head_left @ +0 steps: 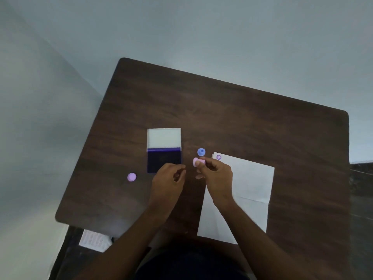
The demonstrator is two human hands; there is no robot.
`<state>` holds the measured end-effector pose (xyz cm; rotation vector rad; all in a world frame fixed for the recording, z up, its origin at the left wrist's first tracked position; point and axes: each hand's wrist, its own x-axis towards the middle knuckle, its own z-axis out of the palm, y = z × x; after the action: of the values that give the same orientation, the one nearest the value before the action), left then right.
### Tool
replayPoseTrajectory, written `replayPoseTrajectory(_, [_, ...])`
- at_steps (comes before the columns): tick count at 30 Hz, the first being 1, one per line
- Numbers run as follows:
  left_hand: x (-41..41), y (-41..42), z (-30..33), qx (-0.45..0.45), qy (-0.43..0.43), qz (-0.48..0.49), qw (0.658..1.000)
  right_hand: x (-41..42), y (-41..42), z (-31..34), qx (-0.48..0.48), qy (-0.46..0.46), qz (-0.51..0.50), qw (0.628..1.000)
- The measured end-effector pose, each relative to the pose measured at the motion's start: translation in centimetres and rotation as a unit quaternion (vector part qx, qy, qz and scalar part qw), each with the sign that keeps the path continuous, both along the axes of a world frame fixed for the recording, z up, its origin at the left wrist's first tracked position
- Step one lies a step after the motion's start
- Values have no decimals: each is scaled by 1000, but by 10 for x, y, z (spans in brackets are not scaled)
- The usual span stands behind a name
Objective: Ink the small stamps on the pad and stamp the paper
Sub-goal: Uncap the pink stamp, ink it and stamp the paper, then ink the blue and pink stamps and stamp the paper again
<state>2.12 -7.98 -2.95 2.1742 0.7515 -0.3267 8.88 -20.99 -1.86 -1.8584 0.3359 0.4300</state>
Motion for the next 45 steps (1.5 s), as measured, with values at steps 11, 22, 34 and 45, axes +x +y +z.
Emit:
replayPoseTrajectory(11, [-37, 55, 8, 78, -137, 113, 981, -10, 53, 5, 58, 23, 110, 992])
replayPoseTrajectory(22, [-66, 98, -23, 109, -43, 192, 974, -14, 89, 5, 64, 42, 136, 988])
replayPoseTrajectory(34, [-63, 95, -21, 72, -121, 217, 966, -16, 93, 7, 76, 63, 111, 989])
replayPoseTrajectory(45, [-49, 91, 11, 6, -186, 153, 971, -19, 101, 12, 109, 88, 111, 984])
